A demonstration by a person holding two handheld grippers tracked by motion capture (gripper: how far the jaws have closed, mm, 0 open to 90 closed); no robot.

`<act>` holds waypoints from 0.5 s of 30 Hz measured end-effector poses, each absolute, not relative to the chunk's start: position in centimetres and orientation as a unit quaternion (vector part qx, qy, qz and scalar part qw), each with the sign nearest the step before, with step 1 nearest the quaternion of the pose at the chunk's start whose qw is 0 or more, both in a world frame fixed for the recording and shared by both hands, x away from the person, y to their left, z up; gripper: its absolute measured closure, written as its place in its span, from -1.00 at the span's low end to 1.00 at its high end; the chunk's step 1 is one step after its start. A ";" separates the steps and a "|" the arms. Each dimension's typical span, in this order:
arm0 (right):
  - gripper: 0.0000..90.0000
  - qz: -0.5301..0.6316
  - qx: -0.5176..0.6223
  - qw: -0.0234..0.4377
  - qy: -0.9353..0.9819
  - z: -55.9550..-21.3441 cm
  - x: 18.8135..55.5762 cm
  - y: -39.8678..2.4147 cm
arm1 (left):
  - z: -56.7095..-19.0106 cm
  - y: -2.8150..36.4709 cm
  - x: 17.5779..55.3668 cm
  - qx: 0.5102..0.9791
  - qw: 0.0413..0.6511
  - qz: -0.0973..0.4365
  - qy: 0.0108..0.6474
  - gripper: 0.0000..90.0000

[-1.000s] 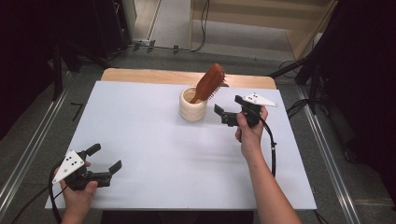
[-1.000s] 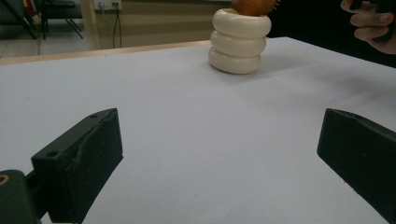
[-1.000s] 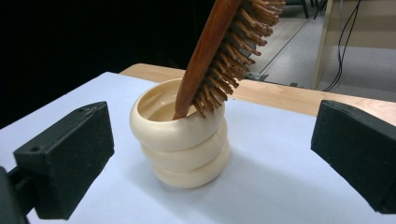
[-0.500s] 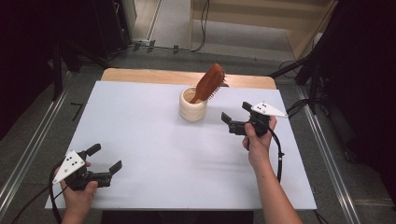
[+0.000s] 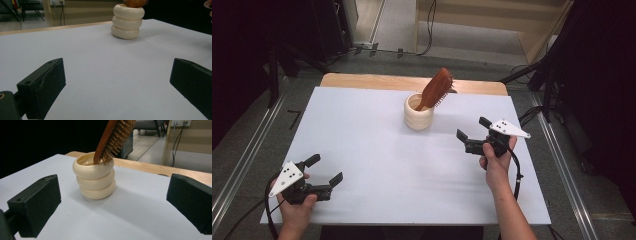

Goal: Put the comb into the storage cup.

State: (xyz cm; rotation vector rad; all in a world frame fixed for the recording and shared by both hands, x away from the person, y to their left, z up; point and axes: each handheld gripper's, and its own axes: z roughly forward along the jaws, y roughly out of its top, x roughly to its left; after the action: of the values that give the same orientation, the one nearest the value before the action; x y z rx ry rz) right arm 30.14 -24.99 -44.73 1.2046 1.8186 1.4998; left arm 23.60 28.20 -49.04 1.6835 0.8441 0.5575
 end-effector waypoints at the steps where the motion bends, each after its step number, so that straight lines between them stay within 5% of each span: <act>1: -1.00 0.549 0.441 0.245 0.667 -44.8 30.0 -25.0 | -49.0 28.2 23.6 0.713 0.555 0.236 0.357 -0.99; 15: -1.00 0.545 0.439 0.256 0.667 -45.6 27.7 -26.5 | -49.0 28.2 23.6 0.716 0.551 0.239 0.356 -0.99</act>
State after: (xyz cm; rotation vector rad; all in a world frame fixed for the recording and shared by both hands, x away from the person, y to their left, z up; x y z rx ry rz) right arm 27.74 -26.53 -45.57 1.1917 1.8092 1.4790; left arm 23.58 28.20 -49.03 1.6940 0.8413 0.5643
